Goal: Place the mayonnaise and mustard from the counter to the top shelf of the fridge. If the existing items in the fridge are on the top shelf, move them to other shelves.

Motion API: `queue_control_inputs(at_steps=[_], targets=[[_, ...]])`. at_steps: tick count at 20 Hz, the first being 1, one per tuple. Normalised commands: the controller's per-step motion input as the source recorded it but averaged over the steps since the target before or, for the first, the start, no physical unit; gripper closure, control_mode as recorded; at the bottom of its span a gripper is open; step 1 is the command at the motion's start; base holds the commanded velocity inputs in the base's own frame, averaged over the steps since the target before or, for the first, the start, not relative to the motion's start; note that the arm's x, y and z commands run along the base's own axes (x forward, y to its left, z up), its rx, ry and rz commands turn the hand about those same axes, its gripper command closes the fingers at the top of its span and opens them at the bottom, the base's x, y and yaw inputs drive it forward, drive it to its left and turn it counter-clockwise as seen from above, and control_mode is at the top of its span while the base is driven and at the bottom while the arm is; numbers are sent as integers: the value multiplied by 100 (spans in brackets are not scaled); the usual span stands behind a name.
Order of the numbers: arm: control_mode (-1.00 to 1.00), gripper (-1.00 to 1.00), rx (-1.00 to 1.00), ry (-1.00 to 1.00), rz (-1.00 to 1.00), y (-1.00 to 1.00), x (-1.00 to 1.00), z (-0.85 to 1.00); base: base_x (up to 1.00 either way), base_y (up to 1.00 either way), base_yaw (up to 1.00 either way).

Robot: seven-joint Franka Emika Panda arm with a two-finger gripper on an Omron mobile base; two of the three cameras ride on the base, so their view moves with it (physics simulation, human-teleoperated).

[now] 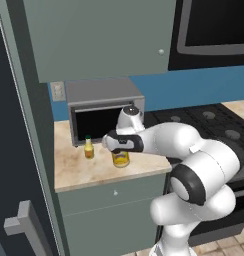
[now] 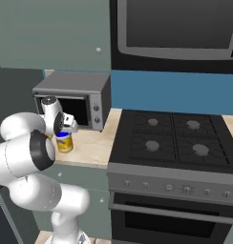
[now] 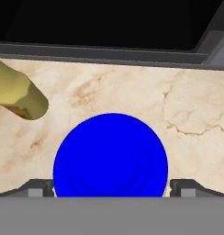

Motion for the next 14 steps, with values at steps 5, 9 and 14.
queue_control_inputs(at_steps=[5,9,14], targets=[[-100,-100,0,-7,0,3,0,-20,0,0,0],[-100,-100,0,-9,0,0,0,-14,0,0,0],[-100,100,0,-4,0,0,0,-13,0,0,0]])
